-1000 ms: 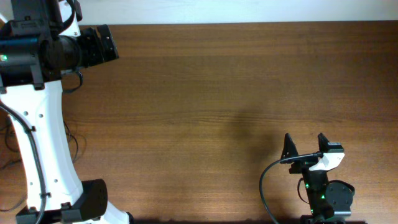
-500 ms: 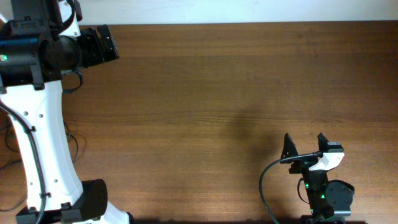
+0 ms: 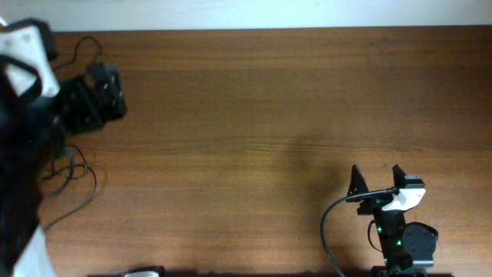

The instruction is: Untangle cables

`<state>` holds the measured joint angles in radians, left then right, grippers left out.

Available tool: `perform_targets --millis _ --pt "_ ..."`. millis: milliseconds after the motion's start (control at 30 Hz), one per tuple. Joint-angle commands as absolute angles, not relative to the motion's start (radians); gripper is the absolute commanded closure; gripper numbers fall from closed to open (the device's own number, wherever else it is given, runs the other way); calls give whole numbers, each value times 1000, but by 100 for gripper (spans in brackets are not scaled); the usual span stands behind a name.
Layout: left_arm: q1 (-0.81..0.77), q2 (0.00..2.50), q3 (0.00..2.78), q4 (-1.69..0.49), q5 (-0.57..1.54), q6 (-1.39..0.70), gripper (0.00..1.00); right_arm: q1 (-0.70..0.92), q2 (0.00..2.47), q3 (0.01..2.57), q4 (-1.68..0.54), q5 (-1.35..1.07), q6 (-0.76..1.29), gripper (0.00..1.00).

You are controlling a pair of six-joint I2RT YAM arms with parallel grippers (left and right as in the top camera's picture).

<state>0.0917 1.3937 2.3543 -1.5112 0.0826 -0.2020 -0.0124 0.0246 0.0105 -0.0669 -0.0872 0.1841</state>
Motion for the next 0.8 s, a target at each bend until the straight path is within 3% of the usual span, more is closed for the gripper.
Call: perform_targets --millis 0,67,133,233,400,600,767 --pt "92 1258 2297 -1511 90 -186 1 -14 24 6 -71 -96 191 1" --pt "93 1069 2044 -1449 -49 -186 1 -14 24 6 -71 -96 191 1" --pt "93 874 1704 -1235 -138 -186 1 -14 24 6 -71 -96 191 1" --pt "93 629 1256 -881 -124 -186 1 -14 24 6 -71 -96 191 1" --pt "93 361 743 -484 -128 -186 1 -14 24 6 -71 -96 191 1" --pt "93 68 195 -23 -70 -159 1 -14 24 6 -71 -96 191 1" --pt "91 5 9 85 -64 -50 1 -14 24 6 -71 -96 191 1"
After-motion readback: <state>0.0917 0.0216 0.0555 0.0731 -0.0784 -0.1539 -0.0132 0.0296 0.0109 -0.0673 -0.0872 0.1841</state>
